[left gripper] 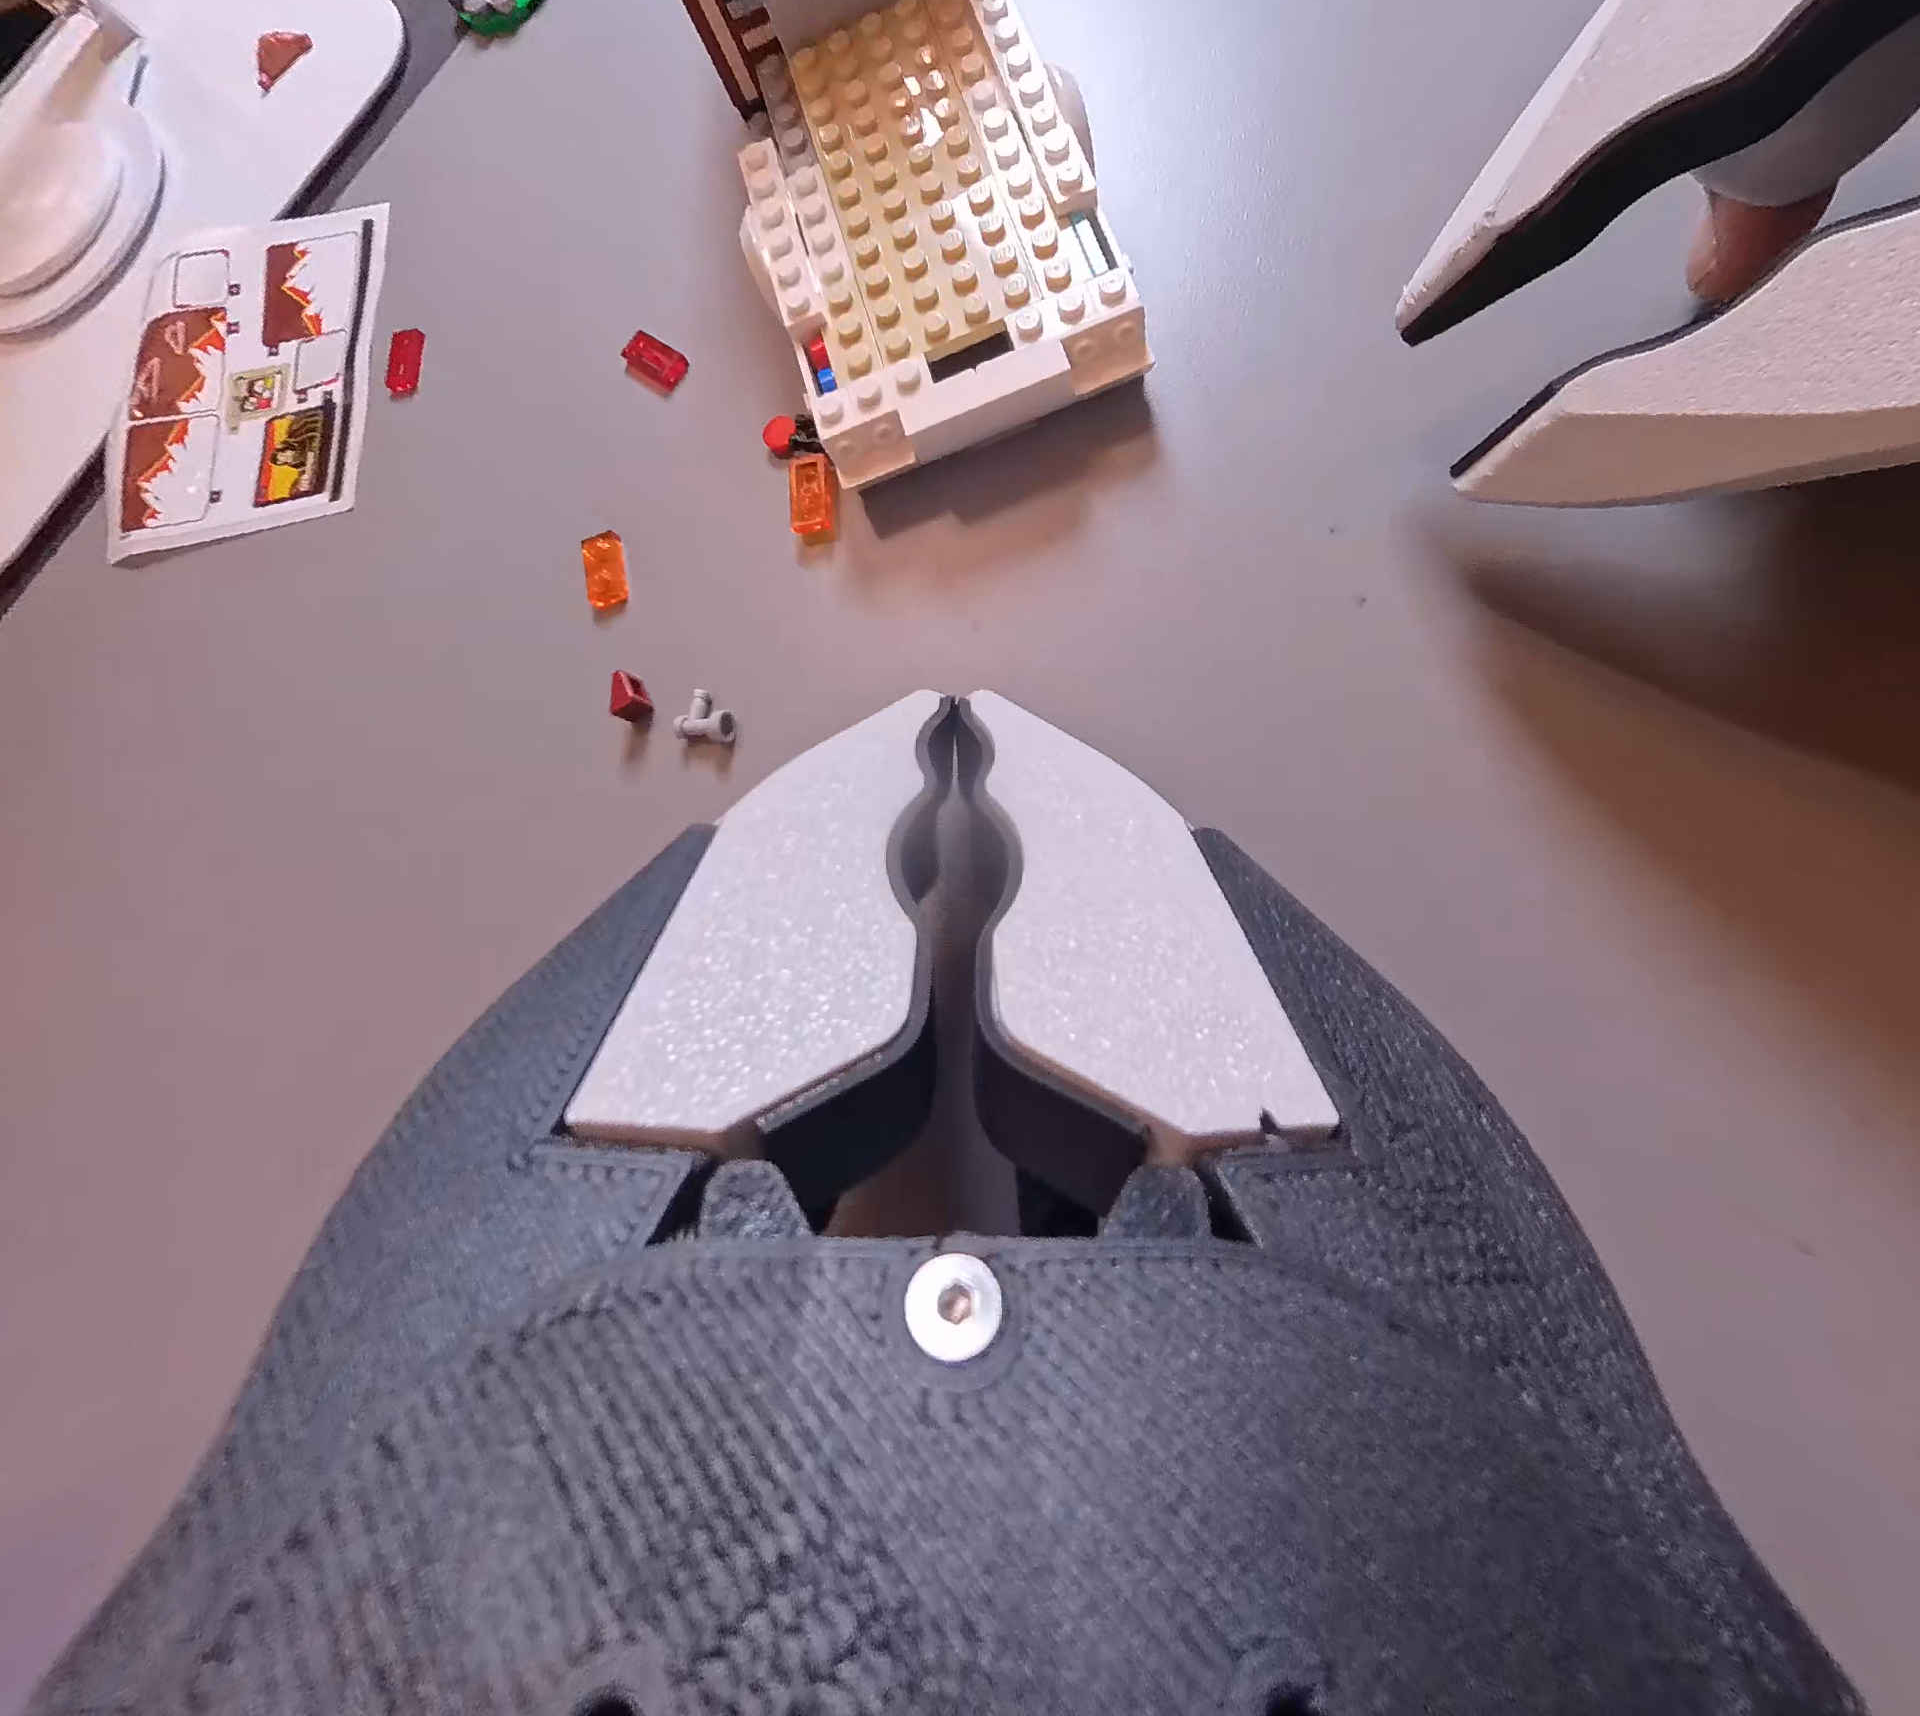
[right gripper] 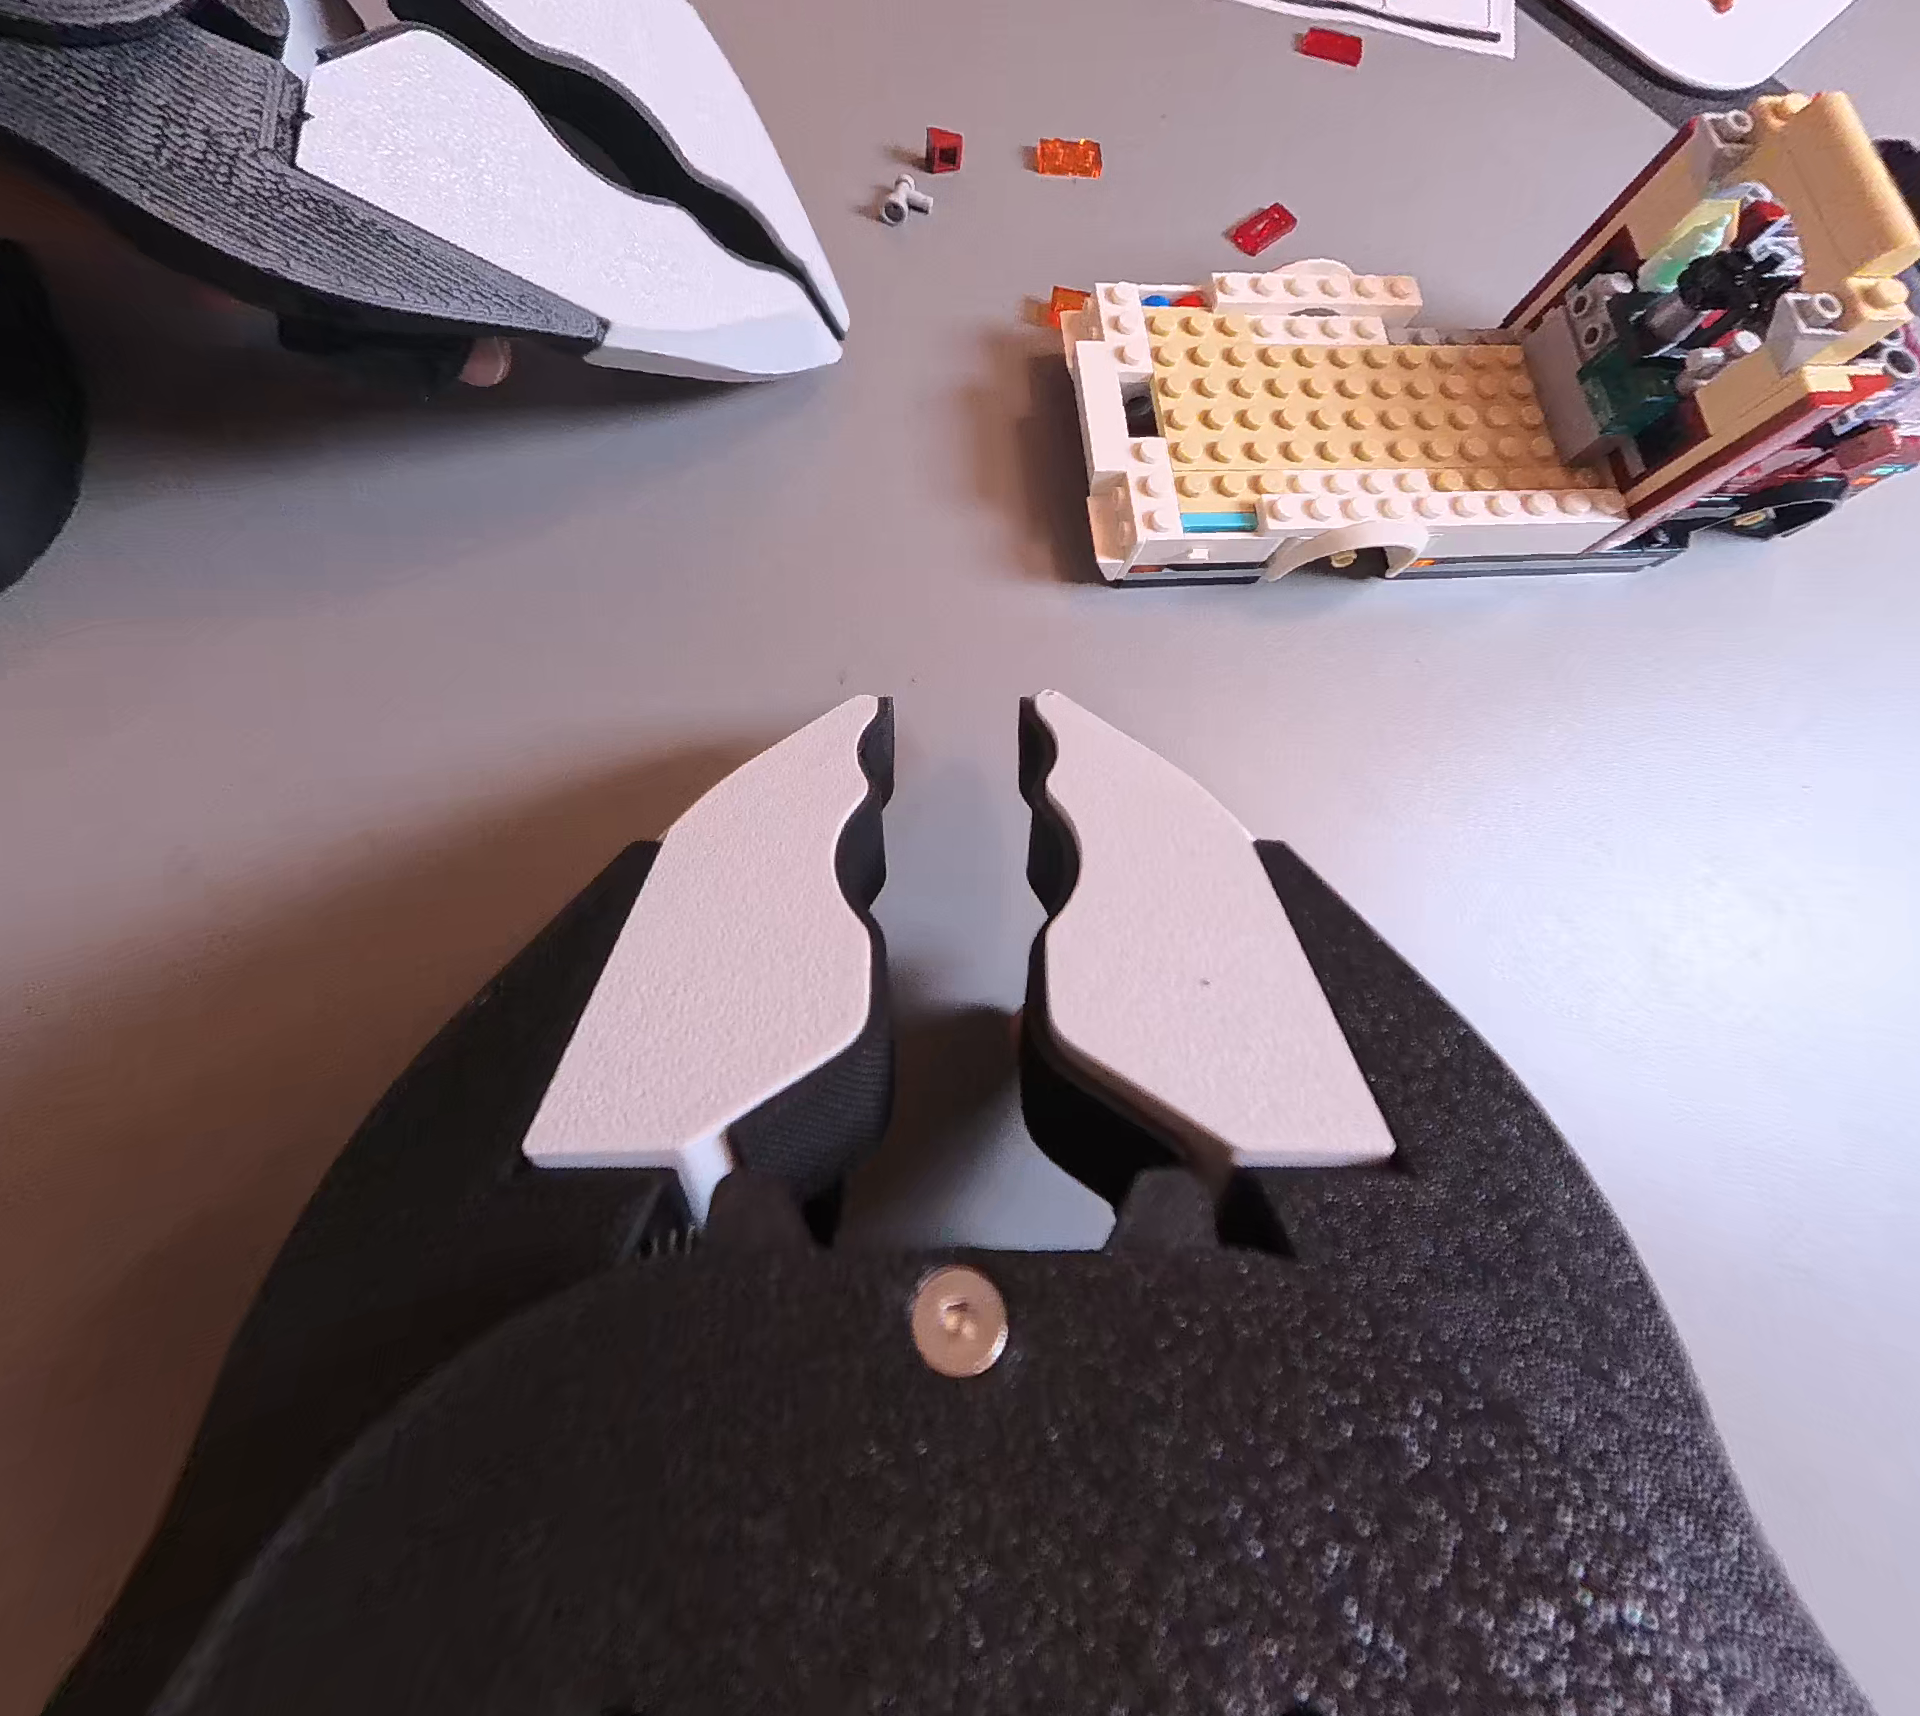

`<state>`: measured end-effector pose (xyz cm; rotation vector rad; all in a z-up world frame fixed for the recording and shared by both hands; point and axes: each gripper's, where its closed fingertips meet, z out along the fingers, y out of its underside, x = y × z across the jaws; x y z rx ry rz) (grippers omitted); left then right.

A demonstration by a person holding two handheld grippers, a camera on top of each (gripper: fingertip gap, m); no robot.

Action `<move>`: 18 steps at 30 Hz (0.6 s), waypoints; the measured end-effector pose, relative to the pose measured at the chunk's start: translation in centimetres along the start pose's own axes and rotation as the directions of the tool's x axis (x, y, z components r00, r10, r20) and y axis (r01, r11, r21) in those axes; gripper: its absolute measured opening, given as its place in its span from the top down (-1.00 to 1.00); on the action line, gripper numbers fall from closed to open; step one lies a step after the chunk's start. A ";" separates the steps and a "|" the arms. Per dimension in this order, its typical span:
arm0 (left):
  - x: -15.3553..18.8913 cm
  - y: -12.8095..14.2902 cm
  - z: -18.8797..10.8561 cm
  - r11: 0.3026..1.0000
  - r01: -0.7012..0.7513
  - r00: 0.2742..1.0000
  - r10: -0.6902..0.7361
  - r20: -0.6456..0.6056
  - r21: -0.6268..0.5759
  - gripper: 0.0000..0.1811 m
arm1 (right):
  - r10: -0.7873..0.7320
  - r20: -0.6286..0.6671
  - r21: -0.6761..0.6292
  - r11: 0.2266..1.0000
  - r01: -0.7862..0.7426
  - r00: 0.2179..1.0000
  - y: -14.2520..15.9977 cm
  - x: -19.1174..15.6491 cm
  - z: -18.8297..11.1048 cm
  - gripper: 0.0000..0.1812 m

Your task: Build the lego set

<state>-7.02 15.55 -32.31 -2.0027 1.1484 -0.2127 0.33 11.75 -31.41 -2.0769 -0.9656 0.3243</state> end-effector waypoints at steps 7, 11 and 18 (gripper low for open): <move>-3.0 -3.6 -2.5 0.947 0.141 0.987 -0.156 0.028 0.287 0.95 | 0.003 -0.001 0.096 0.995 -0.002 1.000 -1.5 0.2 -0.6 0.73; -4.9 -4.6 -3.9 0.885 0.216 0.969 -0.245 0.019 0.413 0.90 | -0.007 -0.008 0.161 0.987 0.008 1.000 -2.5 0.2 -1.1 0.73; -6.9 -5.9 -6.2 0.812 0.168 0.962 -0.260 0.087 0.559 0.68 | -0.016 -0.070 0.297 0.954 0.036 0.997 -4.3 1.3 -2.5 0.72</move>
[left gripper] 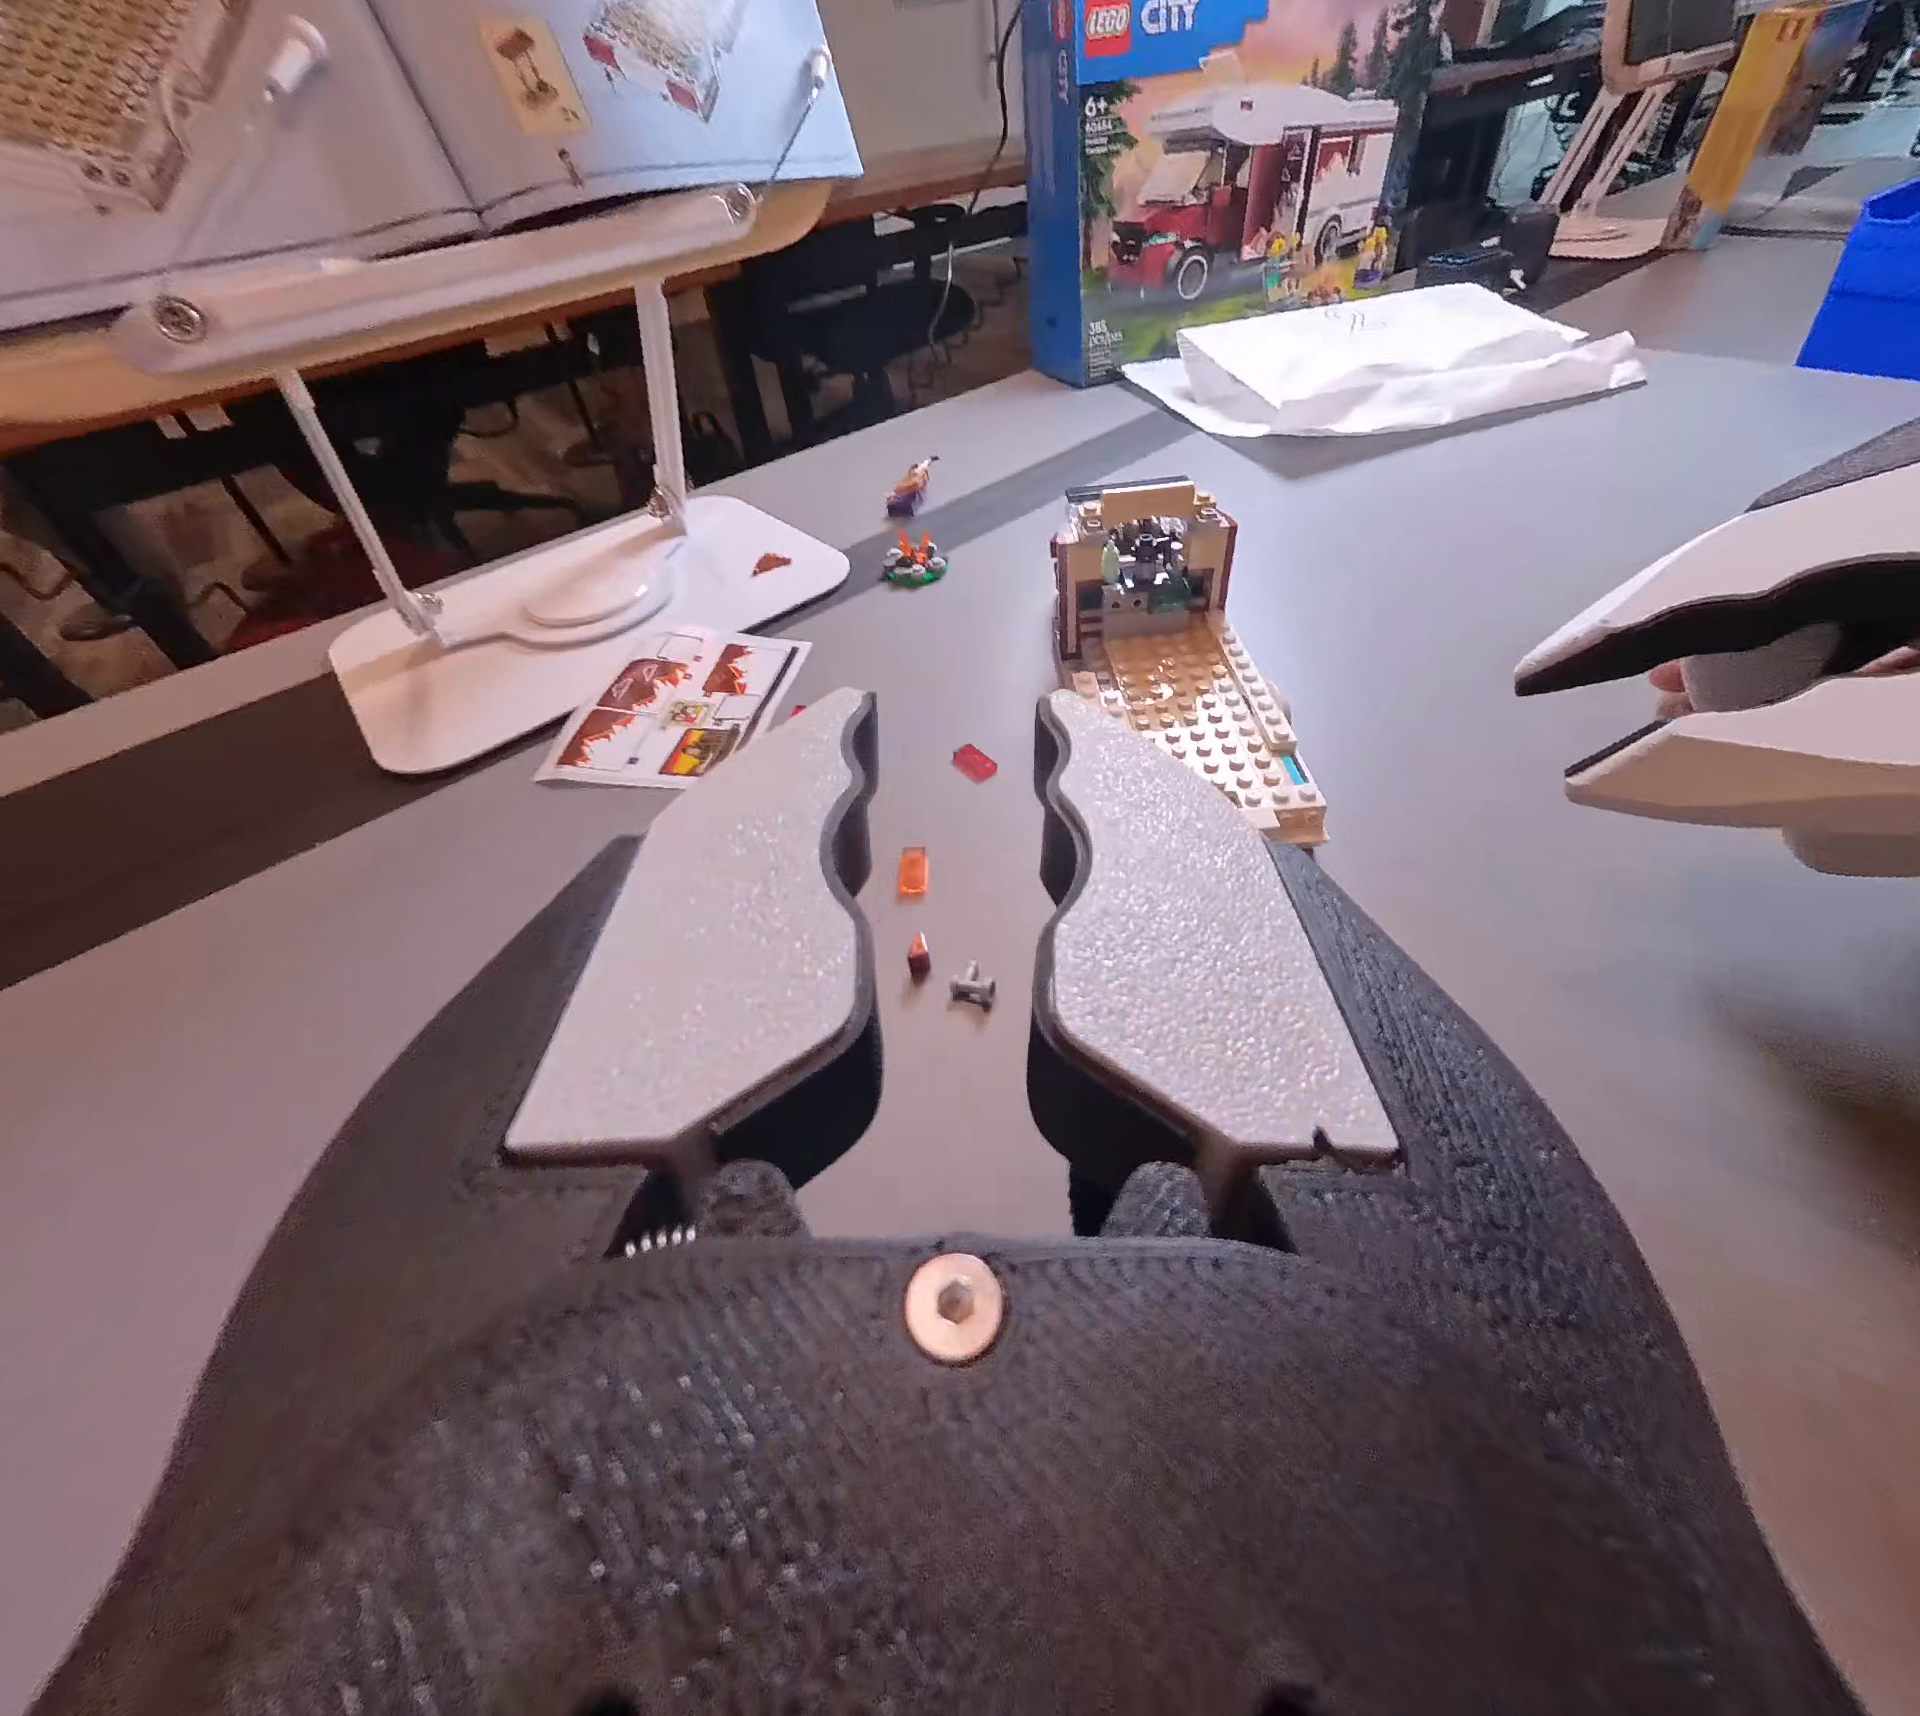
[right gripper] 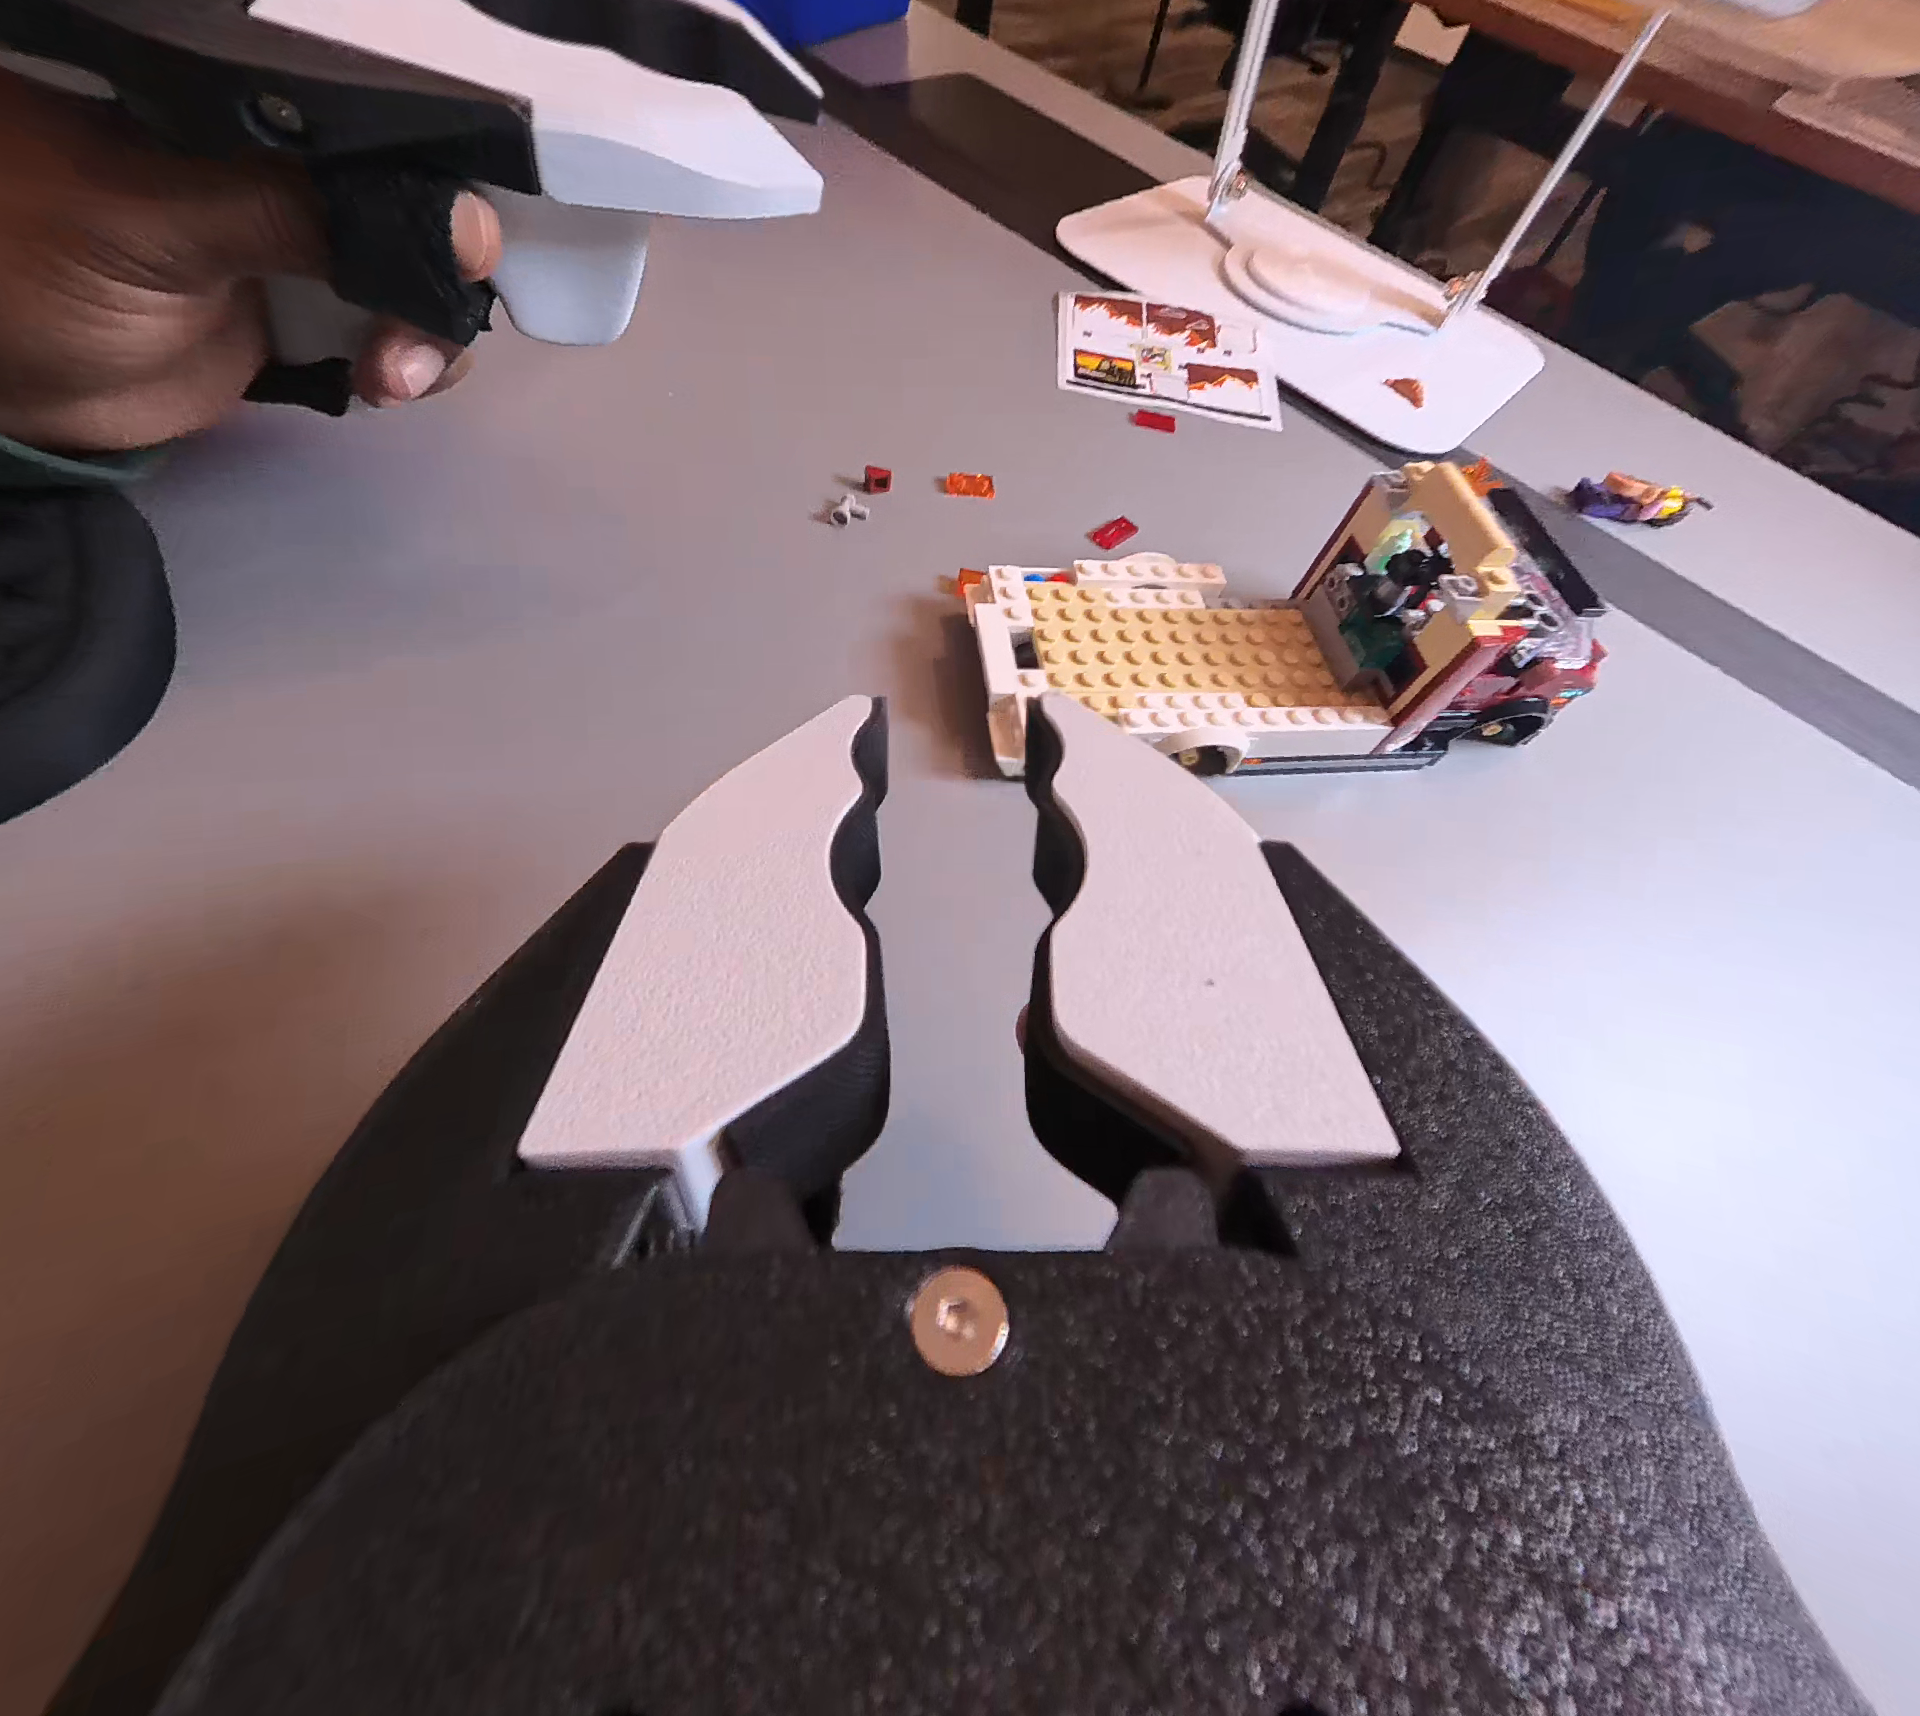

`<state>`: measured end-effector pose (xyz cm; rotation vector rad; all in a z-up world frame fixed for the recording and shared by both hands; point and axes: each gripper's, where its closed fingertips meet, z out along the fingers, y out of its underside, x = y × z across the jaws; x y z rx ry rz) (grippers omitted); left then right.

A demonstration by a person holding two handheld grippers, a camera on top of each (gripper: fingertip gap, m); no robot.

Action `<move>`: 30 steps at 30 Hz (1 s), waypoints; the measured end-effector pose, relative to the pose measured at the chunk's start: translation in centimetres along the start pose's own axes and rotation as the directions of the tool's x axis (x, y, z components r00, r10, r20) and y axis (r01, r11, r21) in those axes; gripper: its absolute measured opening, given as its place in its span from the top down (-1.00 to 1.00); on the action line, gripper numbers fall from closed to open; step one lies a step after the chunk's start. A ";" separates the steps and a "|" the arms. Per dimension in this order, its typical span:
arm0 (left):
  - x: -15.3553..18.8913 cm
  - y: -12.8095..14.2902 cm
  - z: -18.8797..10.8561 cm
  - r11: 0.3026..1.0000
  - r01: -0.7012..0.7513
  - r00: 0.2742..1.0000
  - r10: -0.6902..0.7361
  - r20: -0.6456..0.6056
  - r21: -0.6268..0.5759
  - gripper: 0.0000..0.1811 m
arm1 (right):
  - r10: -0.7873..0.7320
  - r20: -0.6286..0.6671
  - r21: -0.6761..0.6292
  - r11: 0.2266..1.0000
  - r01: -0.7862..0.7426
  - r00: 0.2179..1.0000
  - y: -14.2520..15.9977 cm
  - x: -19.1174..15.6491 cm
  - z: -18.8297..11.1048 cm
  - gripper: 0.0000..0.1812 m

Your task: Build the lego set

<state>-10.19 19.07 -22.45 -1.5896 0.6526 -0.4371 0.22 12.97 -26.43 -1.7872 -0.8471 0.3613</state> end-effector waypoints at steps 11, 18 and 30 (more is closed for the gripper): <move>-0.6 -0.8 -0.2 0.997 -0.056 0.998 0.054 0.044 0.046 0.64 | -0.011 -0.085 0.077 0.997 0.018 0.996 -0.7 2.2 -0.4 0.72; -0.8 -1.0 -0.3 0.995 -0.082 0.995 0.078 0.068 0.057 0.66 | -0.038 -0.160 0.175 0.982 0.066 0.986 -2.8 4.1 -0.3 0.71; -4.4 -3.2 1.2 0.991 -0.114 0.982 0.101 0.162 0.071 0.66 | -0.034 -0.171 0.252 0.965 0.077 0.985 -5.7 7.4 3.6 0.72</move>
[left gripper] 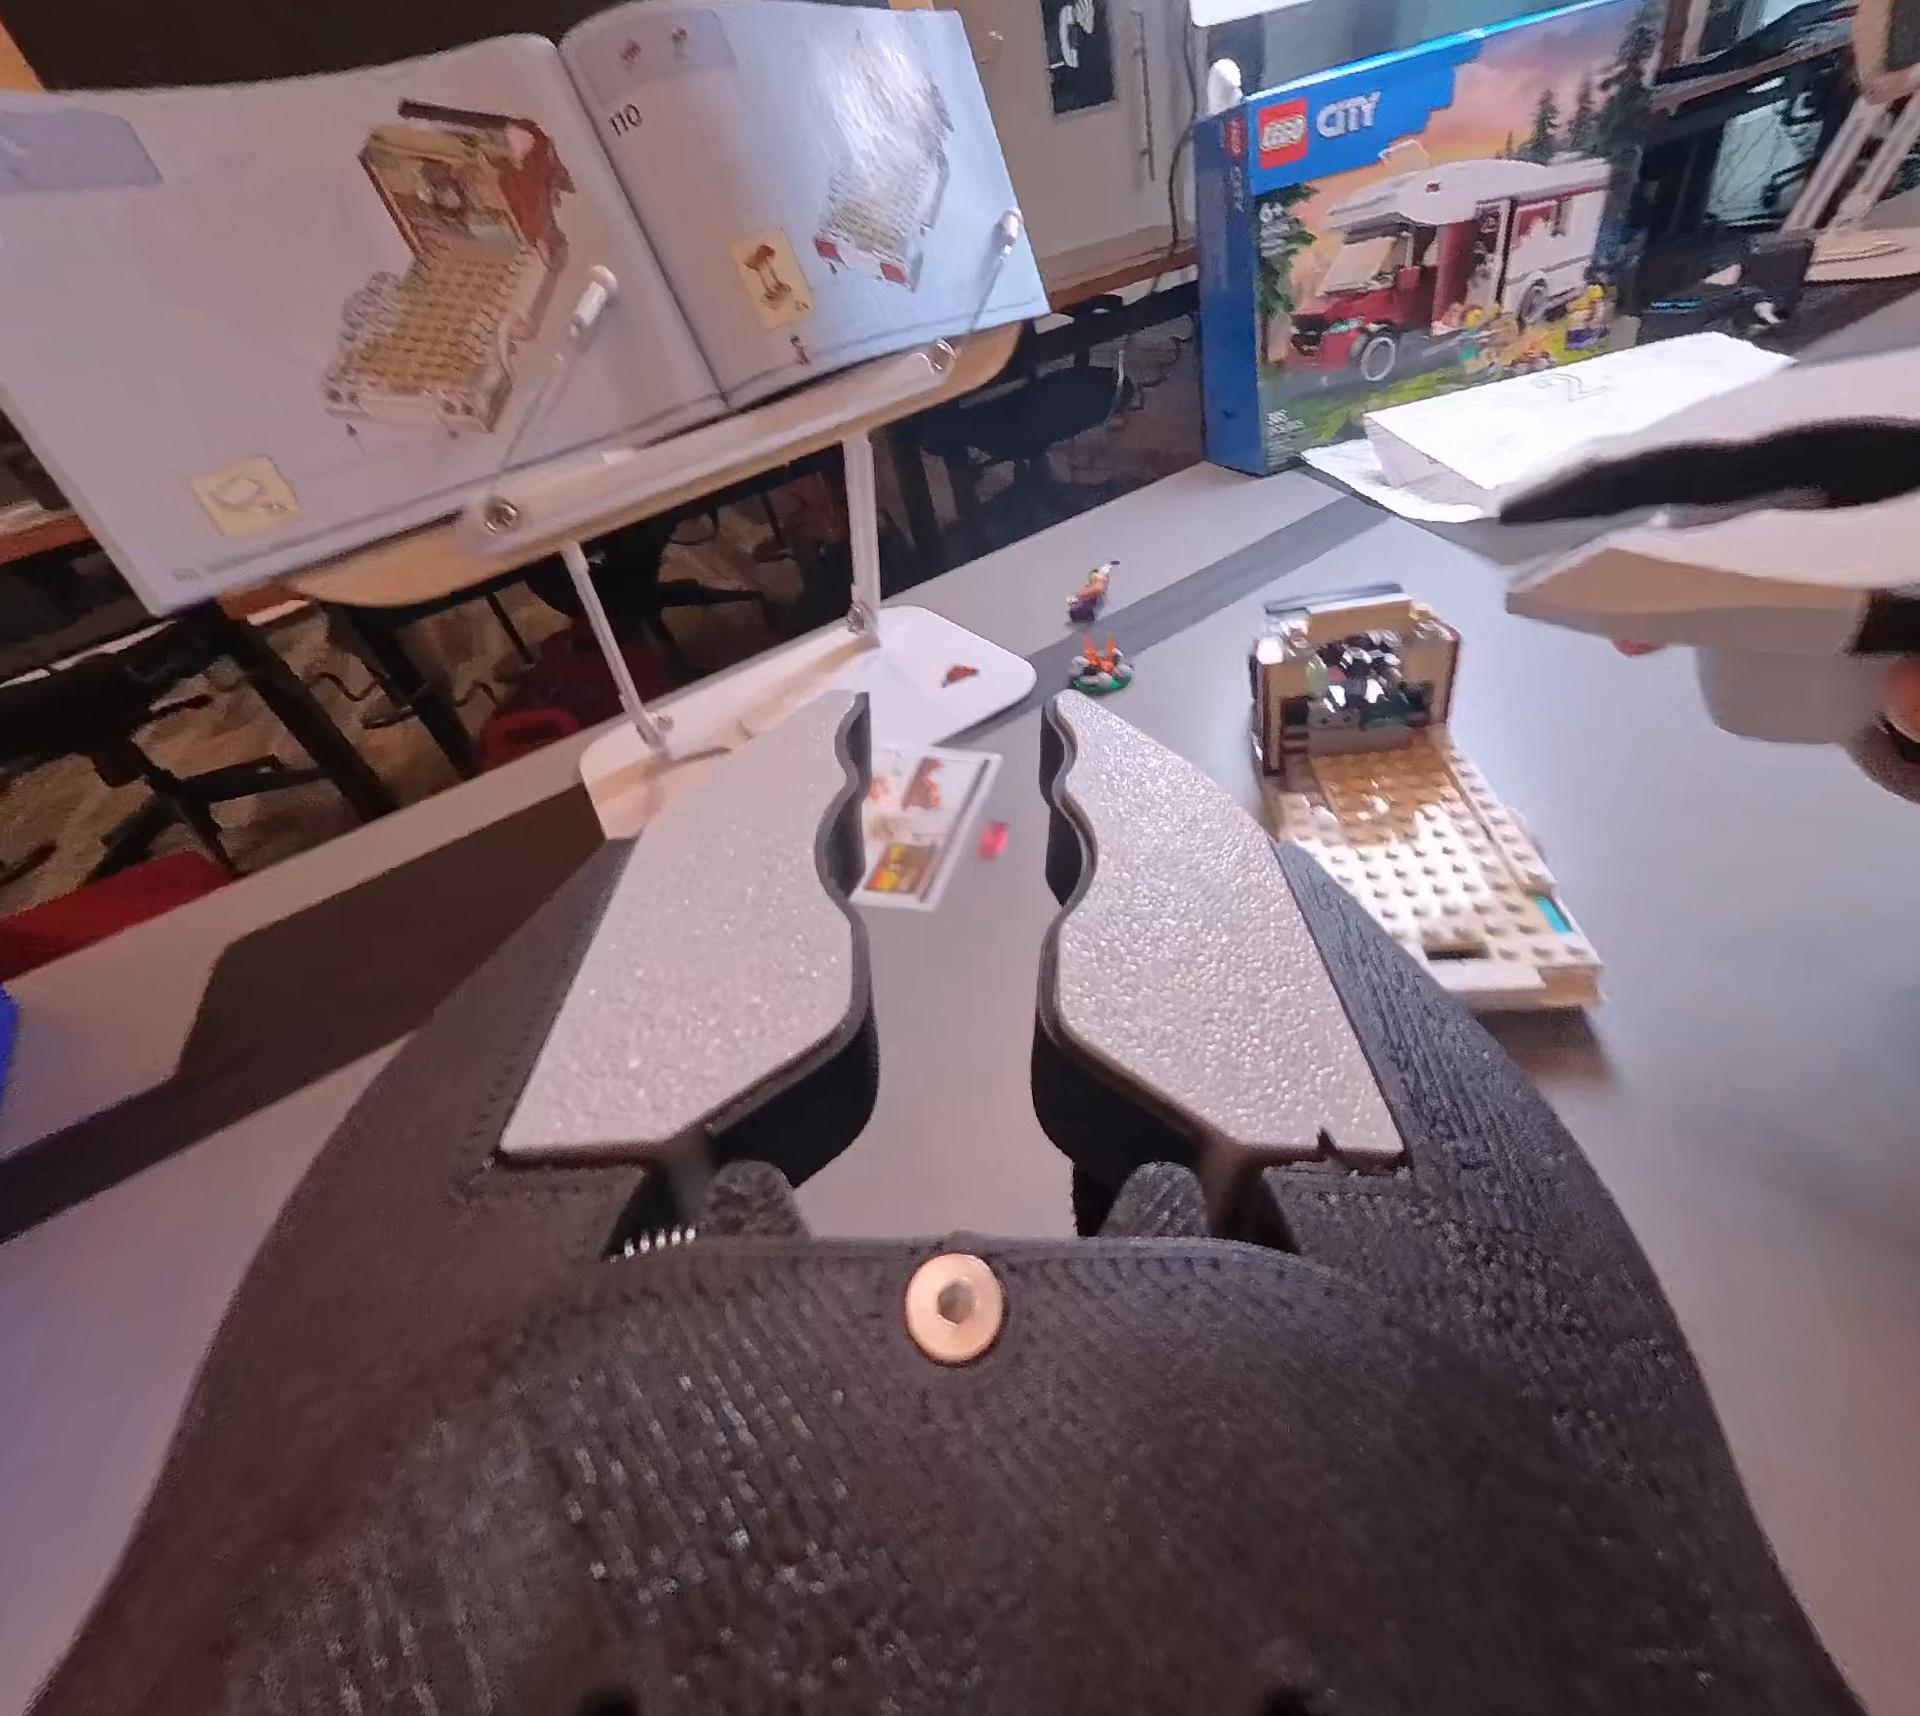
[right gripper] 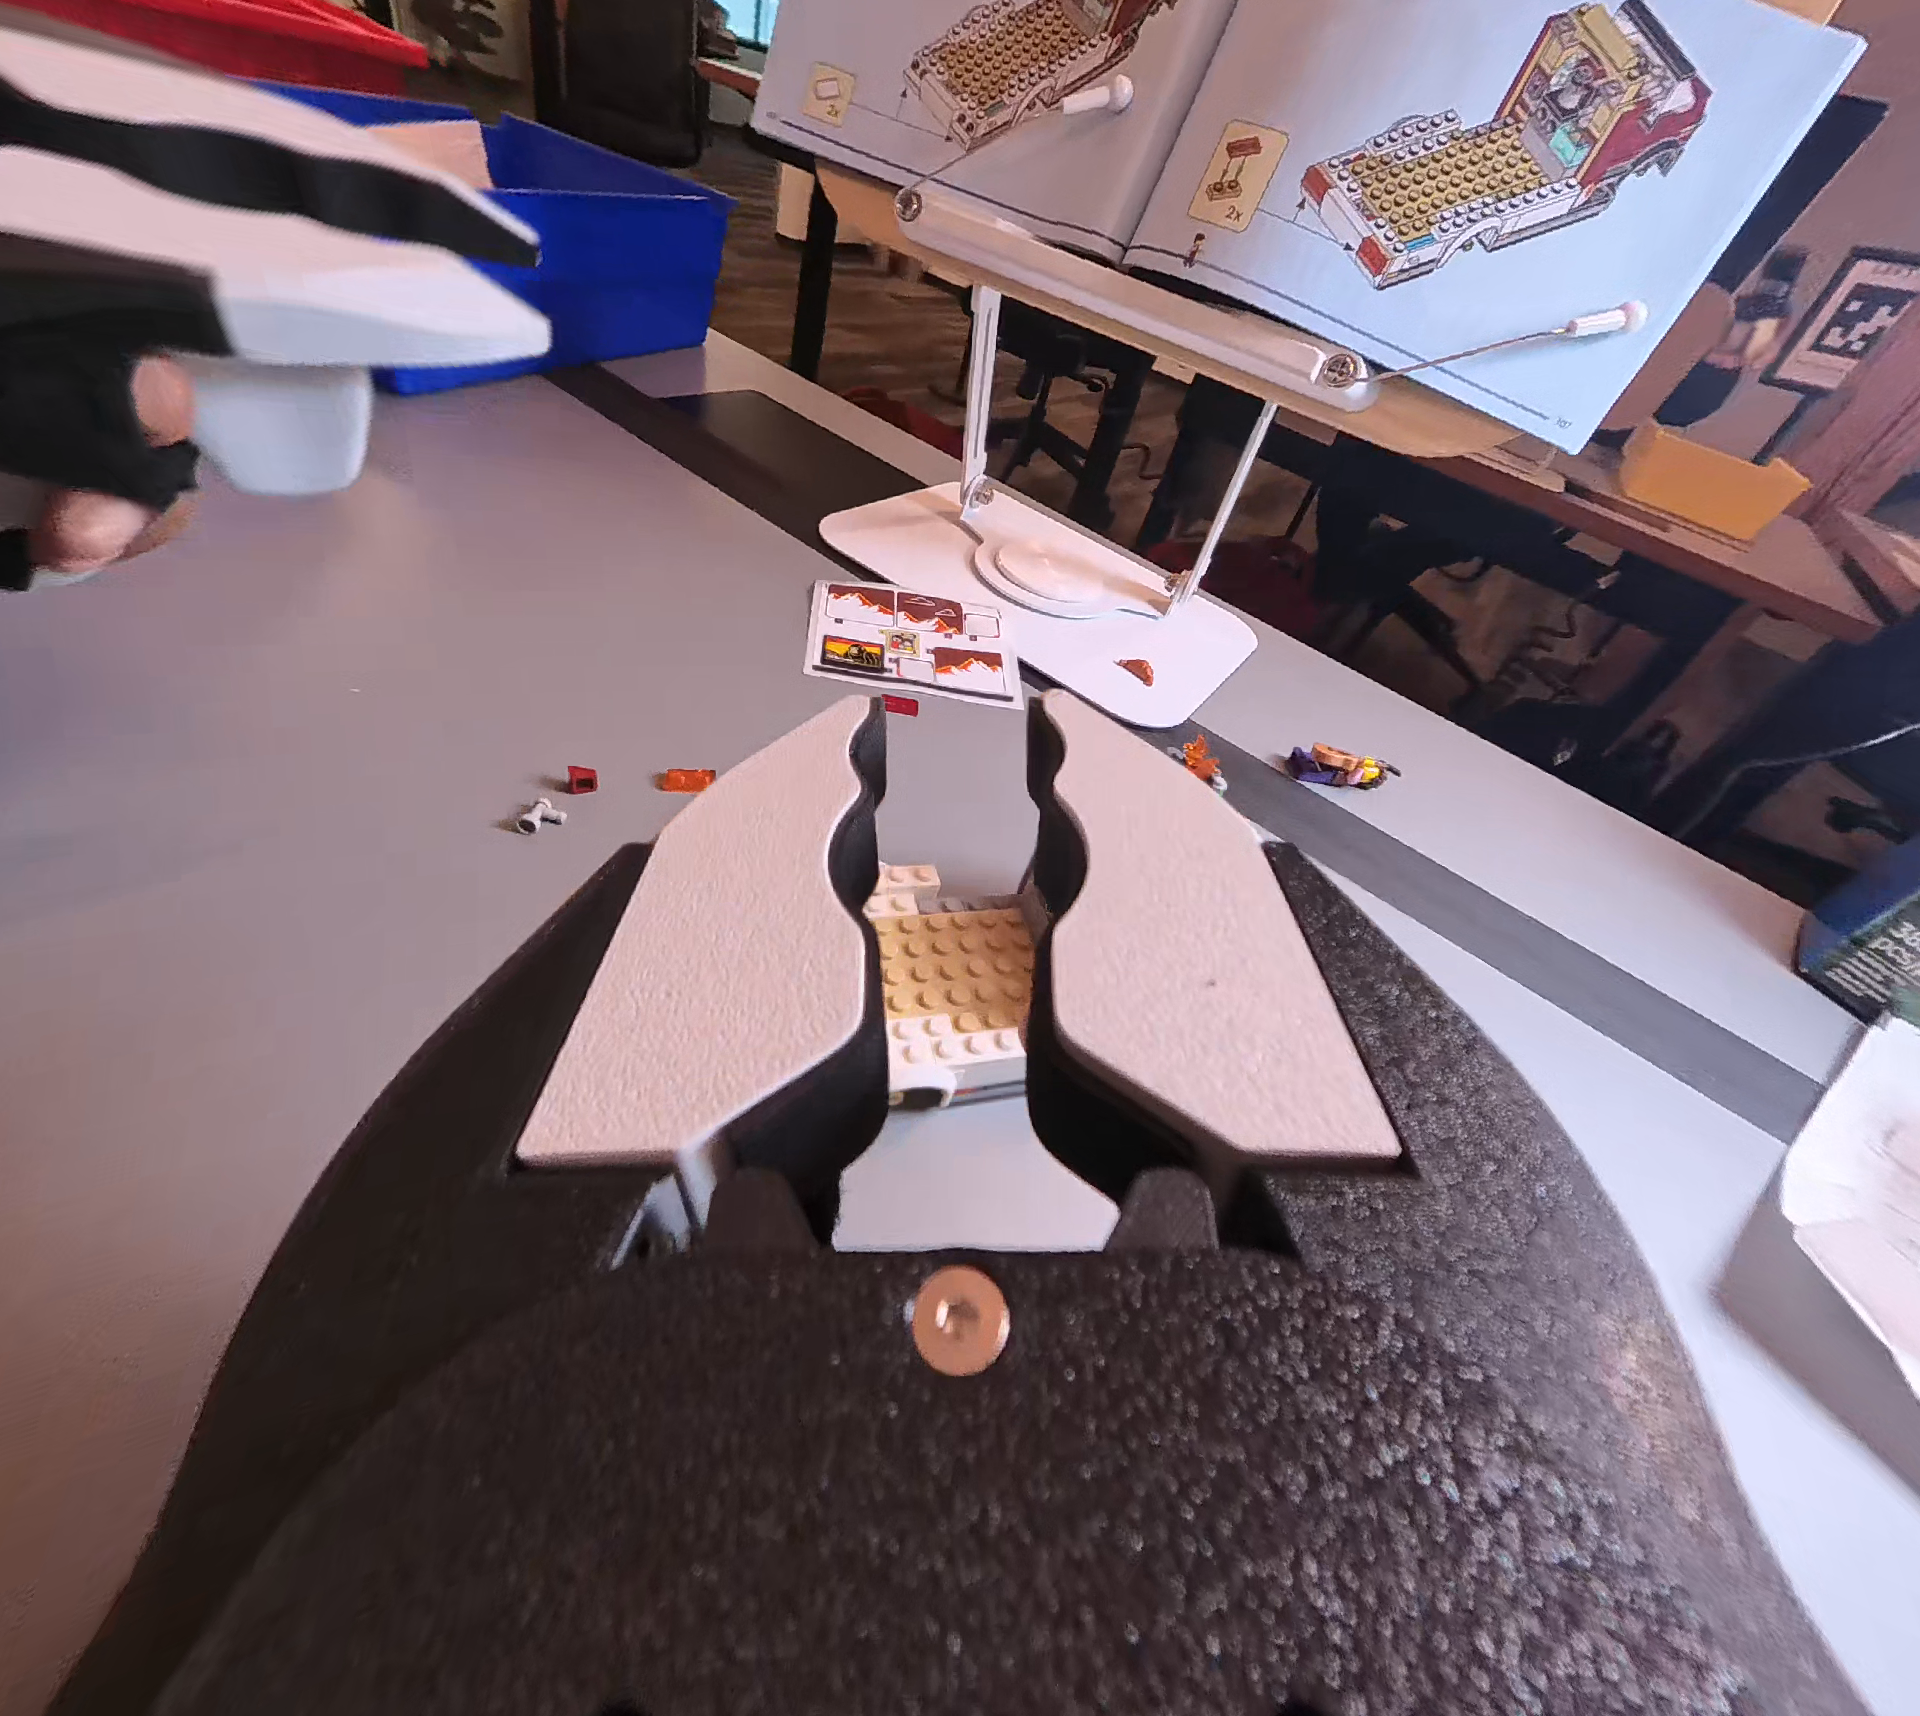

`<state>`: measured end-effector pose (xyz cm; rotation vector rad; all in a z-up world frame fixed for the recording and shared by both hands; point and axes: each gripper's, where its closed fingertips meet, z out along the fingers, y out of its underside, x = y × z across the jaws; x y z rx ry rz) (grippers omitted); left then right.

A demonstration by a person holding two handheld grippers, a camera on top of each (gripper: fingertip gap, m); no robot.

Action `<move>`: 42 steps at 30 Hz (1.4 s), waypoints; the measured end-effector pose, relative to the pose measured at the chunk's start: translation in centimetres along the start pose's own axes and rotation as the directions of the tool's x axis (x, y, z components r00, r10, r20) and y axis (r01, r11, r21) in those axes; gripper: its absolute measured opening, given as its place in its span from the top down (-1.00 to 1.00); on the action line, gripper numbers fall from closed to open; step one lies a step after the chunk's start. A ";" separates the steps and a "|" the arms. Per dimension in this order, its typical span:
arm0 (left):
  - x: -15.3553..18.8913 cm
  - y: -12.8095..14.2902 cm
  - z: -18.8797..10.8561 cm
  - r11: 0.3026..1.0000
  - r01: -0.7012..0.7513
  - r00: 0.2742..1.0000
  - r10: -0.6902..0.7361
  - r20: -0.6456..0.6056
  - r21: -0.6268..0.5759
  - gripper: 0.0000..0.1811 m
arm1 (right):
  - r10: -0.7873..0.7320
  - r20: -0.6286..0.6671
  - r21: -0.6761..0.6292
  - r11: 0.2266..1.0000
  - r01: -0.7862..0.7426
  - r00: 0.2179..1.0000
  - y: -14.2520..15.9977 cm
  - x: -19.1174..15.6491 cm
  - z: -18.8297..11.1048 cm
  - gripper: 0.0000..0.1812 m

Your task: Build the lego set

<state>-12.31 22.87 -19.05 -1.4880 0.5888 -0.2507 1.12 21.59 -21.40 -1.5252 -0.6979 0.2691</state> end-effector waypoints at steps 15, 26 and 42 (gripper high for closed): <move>-8.6 -12.2 17.5 0.989 0.055 0.980 -0.080 0.184 0.136 1.00 | 0.039 0.092 0.017 0.999 -0.040 0.995 0.9 -1.4 -1.7 0.74; -11.2 -11.3 21.4 0.998 0.029 0.975 -0.039 0.217 0.048 1.00 | 0.004 0.094 0.015 1.000 -0.005 0.996 1.2 -1.7 -1.5 0.75; -11.3 -10.9 22.3 0.997 0.054 0.984 -0.063 0.166 0.057 1.00 | 0.041 0.086 0.012 0.999 -0.042 0.995 1.6 -1.2 -1.2 0.75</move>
